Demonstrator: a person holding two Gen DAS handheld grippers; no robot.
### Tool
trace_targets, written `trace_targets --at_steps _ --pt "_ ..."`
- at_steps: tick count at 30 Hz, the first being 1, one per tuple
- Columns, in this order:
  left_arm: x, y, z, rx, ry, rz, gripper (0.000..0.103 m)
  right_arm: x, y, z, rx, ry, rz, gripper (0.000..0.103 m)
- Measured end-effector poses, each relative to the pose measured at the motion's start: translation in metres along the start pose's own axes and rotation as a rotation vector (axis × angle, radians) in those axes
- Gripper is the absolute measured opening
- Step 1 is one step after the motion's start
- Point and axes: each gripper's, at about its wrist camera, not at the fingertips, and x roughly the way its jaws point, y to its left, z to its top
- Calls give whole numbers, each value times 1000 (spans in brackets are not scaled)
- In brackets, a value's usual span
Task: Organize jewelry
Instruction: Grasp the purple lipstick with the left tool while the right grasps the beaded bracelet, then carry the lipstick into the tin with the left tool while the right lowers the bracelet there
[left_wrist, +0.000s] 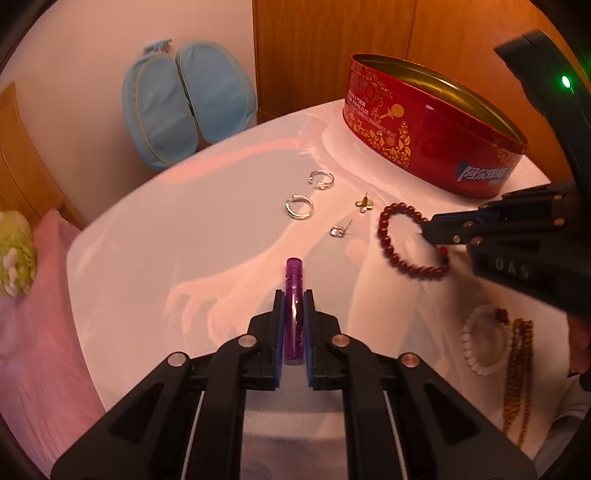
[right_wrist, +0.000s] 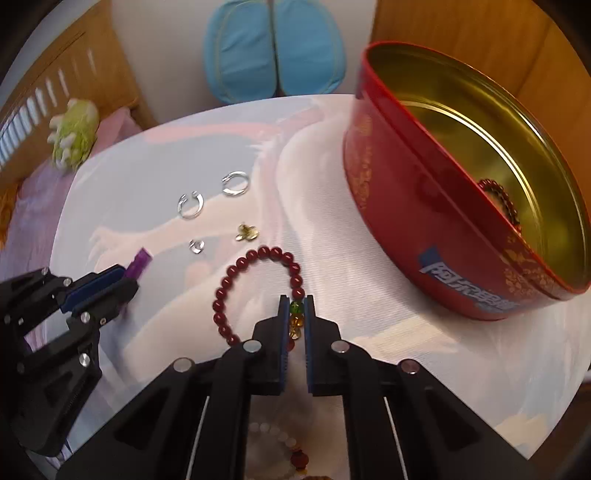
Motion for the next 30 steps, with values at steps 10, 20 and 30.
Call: trace_targets --at_steps 10,20,30 --pt "-16 -3 -5 -50 8 -10 10 -31 -21 -13 21 -15 77 8" --pt "-56 -29 12 -123 -52 -5 10 -108 -55 -19 -17 -162 211 8" --pt "-87 -107 65 -208 -96 49 10 -171 -150 -24 -25 -333 305 8"
